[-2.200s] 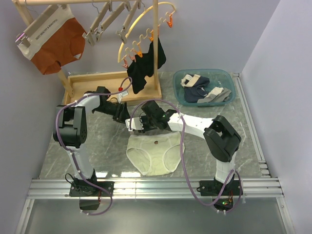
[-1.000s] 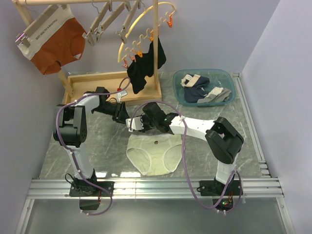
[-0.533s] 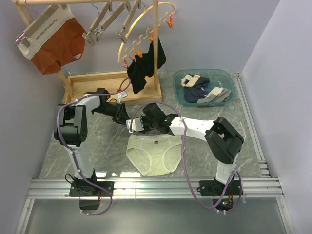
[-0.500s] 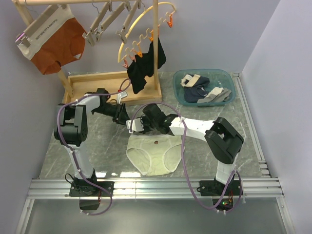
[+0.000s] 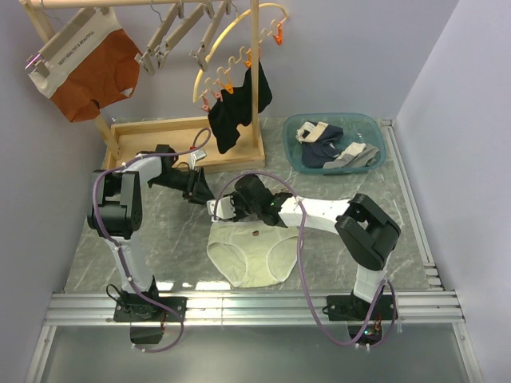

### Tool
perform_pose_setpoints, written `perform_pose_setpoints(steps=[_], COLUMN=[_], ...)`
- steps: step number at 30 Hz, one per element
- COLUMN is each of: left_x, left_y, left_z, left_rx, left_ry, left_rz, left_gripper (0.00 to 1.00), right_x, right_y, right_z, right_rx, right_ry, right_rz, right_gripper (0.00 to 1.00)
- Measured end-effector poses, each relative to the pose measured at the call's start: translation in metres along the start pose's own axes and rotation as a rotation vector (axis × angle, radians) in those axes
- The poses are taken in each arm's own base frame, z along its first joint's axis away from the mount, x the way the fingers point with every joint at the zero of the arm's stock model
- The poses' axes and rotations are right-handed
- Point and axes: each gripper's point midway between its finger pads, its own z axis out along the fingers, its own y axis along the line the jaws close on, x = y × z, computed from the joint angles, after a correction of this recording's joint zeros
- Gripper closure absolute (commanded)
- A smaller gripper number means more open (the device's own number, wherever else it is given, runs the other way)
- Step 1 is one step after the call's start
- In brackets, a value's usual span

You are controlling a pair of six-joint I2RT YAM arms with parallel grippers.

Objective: Clip the underwear to the hanger

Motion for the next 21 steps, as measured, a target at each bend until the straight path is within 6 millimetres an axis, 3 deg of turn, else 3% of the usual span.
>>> perform_pose_setpoints(steps=[6,11,16,21], left_x=[0.0018,0.0024,0.0012,0.0026], left_y=[-0.0045,-0.0071,-0.0083,-0.0077], left_z=[-0.0001,-0.0002,-0.0015,-0.0015], left_rx=[0.02,0.033,0.044,0.058], left_ry=[0.002,0.002,-0.006,-0.005], left_rz=[-0.011,-0.02,-0.023,-0.045], left_gripper=[0.57,0.49,0.5,0.64], right_x=[-0.0062,-0.0068,-0.007,-0.0069], right_y=[-0.0045,-0.0028,-0.0012,-0.0037], right_z=[-0.0038,-0.0036,-0.0036,-0.0042], right_rx=[0.022,0.028,0.034,0.046], right_ry=[-0.014,-0.017,-0.016,-0.01], right_rz=[-0.015,-0.029,-0.038,-0.048], right_gripper=[1.0,1.0,1.0,1.0])
